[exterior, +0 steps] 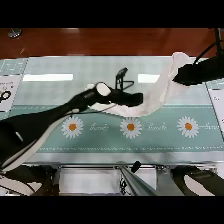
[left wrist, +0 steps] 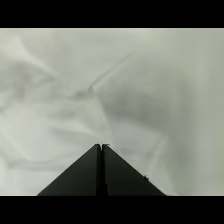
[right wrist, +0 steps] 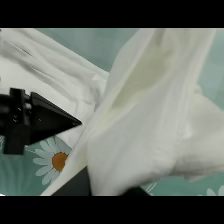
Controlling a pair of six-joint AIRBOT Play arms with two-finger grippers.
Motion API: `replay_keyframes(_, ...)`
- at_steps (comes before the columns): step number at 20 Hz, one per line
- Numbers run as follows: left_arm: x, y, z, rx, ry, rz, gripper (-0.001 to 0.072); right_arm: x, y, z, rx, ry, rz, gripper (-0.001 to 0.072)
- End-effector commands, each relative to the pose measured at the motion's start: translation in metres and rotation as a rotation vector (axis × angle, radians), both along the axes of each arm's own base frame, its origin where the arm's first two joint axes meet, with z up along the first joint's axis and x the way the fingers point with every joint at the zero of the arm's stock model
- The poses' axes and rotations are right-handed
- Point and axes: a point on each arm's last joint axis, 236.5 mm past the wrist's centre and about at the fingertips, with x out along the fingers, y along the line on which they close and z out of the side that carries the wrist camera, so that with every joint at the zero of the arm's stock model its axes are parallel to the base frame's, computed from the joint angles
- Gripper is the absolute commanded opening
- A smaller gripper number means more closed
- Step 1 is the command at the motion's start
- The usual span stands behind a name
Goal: Fold the shirts.
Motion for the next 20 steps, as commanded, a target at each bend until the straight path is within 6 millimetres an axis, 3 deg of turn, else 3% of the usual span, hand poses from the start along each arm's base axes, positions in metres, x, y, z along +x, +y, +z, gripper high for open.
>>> replay_keyframes(1,0.05,0.065,0.065,-0.039,-0.13,0.063,0.0018,0.008,0.007,-0.016,-0.024,0.019,0.039,0.0032)
replay_keyframes(3,0.073,0.122,0.127,-0.028,-0.285,0.143,0.0019,0.022,0.031,-0.031,-0.015,0.02,0.081,0.0032)
replay_keyframes(5,0.078,0.181,0.188,-0.002,-0.431,0.216,0.0018,0.04,0.069,-0.045,0.02,-0.005,0.127,0.0032)
replay_keyframes(8,0.052,0.257,0.268,0.03,-0.602,0.311,0.0019,0.055,0.134,-0.07,0.083,-0.026,0.193,0.0032)
replay_keyframes(10,0.022,0.291,0.31,0.031,-0.678,0.368,0.0019,0.062,0.173,-0.092,0.103,-0.041,0.223,0.0032)
replay_keyframes(12,-0.017,0.308,0.341,0.033,-0.738,0.397,0.0019,0.066,0.211,-0.116,0.122,-0.059,0.246,0.0032)
replay_keyframes(16,-0.083,0.32,0.385,0.017,-0.837,0.458,0.0019,0.059,0.282,-0.162,0.252,-0.008,0.207,0.0033)
replay_keyframes(18,-0.101,0.325,0.388,0.043,-0.843,0.49,0.0019,0.052,0.308,-0.18,0.316,0.03,0.187,0.0033)
replay_keyframes(20,-0.11,0.327,0.377,0.079,-0.802,0.489,0.002,0.046,0.326,-0.189,0.385,0.076,0.151,0.0033)
